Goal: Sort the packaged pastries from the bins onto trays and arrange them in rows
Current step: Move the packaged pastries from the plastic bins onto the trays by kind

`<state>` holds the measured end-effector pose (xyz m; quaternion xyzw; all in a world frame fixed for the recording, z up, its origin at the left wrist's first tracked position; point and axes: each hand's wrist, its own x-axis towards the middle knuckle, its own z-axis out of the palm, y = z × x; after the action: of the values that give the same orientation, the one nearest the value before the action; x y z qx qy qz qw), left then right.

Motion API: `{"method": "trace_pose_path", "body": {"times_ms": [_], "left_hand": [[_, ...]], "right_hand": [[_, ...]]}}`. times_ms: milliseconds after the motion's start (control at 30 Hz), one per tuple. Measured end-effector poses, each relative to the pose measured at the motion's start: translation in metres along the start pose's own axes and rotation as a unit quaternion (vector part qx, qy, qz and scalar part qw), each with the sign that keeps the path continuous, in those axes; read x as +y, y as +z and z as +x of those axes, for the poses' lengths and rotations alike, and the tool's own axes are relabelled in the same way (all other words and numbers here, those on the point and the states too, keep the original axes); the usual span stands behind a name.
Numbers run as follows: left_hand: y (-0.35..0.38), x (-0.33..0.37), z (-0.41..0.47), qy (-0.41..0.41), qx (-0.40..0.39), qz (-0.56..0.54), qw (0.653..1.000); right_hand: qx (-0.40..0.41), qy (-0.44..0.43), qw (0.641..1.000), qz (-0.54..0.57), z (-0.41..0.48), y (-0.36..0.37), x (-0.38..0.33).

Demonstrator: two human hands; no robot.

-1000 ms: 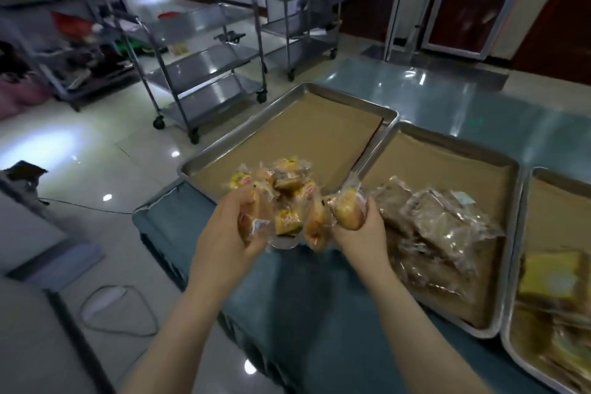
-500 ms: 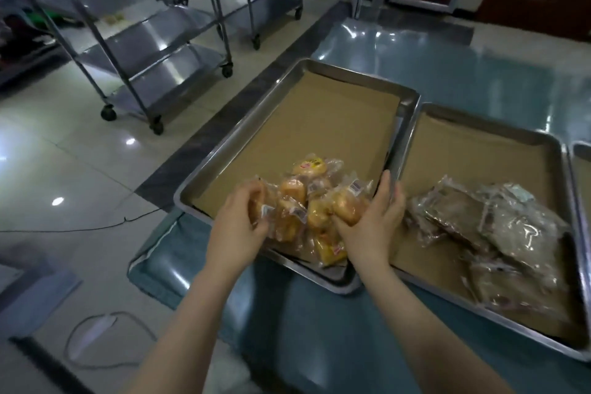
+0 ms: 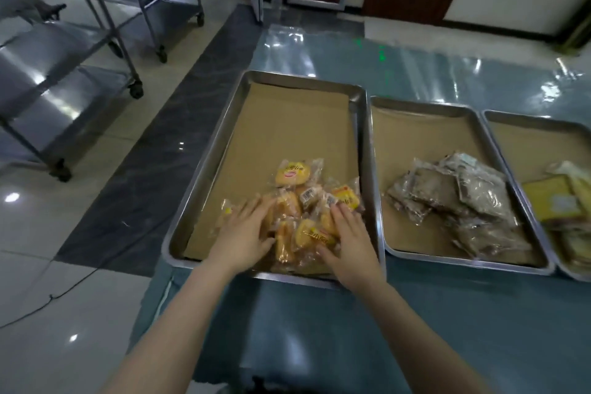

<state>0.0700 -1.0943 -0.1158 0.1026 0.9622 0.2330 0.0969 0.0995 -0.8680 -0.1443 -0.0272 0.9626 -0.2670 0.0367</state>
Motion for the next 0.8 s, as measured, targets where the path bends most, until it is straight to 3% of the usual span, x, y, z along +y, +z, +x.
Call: {"method": "trace_pose_path", "body": {"times_ms": [100,200,267,467,800], "left_hand": [[0.008,-0.013,0.001,-0.005,-0.069,0.014,0.997],[0.010,-0.020,0.002,0.008,-0.085,0.028,0.996],[0.008,-0.021,0.002,0.012,-0.073,0.009,0.997],[0.001,0.000,0.000,0.044,-0.002,-0.019,0.999],[0.009,0.098,0.006,0.170,0.005,0.128,0.977]], "right_hand": [[-0.071,0.003,0.997,-0.035,0.016,0.008,-0.012],[-0.135,0.012,0.988,-0.080,0.030,0.009,-0.018],[-0.159,0.021,0.986,-0.054,0.035,0.002,-0.019],[-0.038,0.010,0.997,0.065,0.024,-0.031,-0.009],[0.014,-0.083,0.996,-0.020,-0.004,-0.104,0.040]]}}
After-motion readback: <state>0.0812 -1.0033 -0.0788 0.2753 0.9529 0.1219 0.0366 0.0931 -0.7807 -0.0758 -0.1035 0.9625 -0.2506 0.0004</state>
